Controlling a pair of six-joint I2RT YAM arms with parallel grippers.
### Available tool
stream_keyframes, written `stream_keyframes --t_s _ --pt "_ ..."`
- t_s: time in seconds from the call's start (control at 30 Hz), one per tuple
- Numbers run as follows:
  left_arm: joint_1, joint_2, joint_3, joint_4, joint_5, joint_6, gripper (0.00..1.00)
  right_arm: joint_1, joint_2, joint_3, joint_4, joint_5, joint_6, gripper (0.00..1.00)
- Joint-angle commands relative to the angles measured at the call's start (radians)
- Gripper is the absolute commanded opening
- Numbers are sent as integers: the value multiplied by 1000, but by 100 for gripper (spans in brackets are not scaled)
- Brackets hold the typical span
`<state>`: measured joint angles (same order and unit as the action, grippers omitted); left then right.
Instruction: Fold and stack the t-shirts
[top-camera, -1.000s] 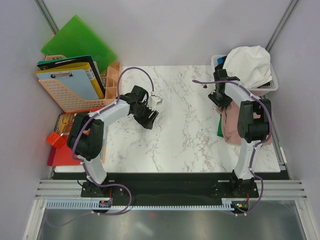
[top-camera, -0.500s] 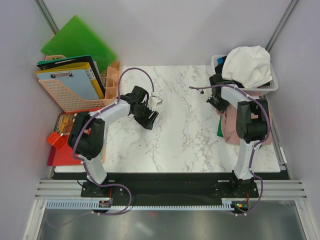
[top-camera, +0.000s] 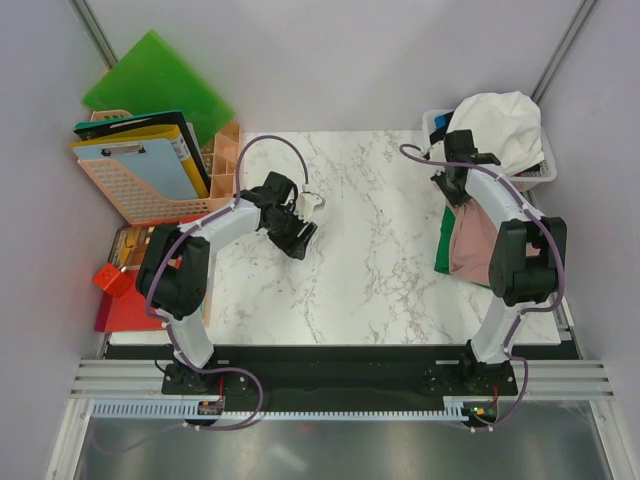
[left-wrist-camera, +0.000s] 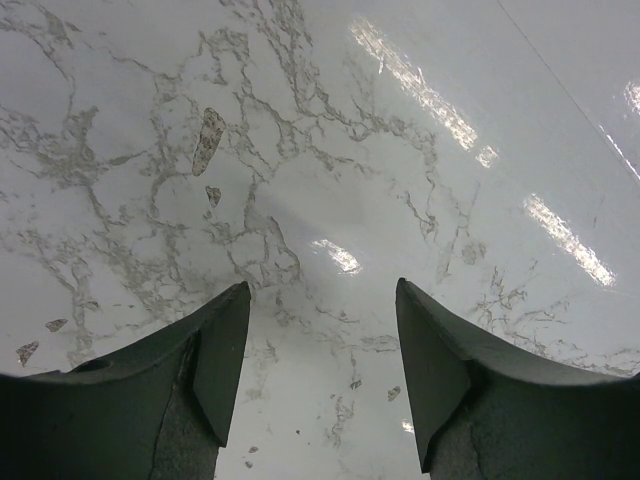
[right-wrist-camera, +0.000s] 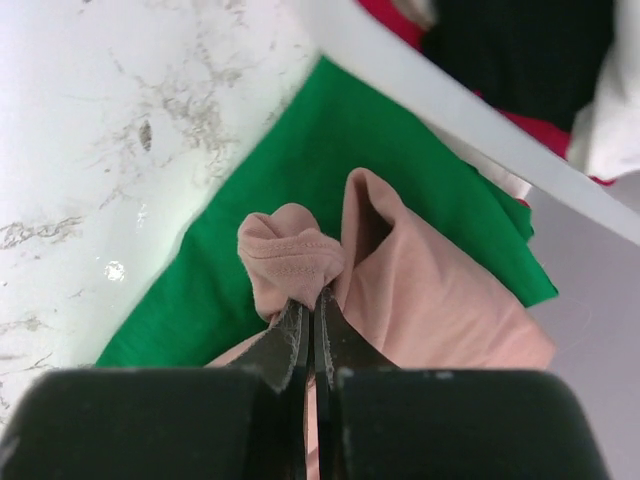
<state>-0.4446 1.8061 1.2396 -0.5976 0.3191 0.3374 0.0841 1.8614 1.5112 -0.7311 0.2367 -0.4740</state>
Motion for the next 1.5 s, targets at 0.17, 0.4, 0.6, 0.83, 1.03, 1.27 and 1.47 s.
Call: stream_keyframes --t_s 0.17,0.4,0.6,0.83,1.03,1.27,1.47 --pt "-3 -11 18 4 6 45 67 -164 -116 1 48 -80 54 0" --pt "-3 2 31 2 12 38 67 -227 -168 -39 42 -143 32 0" --pt "-3 -1 27 -1 6 40 67 -227 -148 -45 35 -232 52 9" --pt "-3 2 24 1 0 43 67 -225 -160 26 6 -372 100 85" --pt "-3 -2 26 -1 -3 43 67 -225 -271 38 -11 -398 129 87" --pt "-3 -33 12 1 -8 49 67 -236 -431 -164 -126 -320 161 91" --pt "-3 -24 17 1 6 51 67 -251 -562 -400 -7 -255 225 92"
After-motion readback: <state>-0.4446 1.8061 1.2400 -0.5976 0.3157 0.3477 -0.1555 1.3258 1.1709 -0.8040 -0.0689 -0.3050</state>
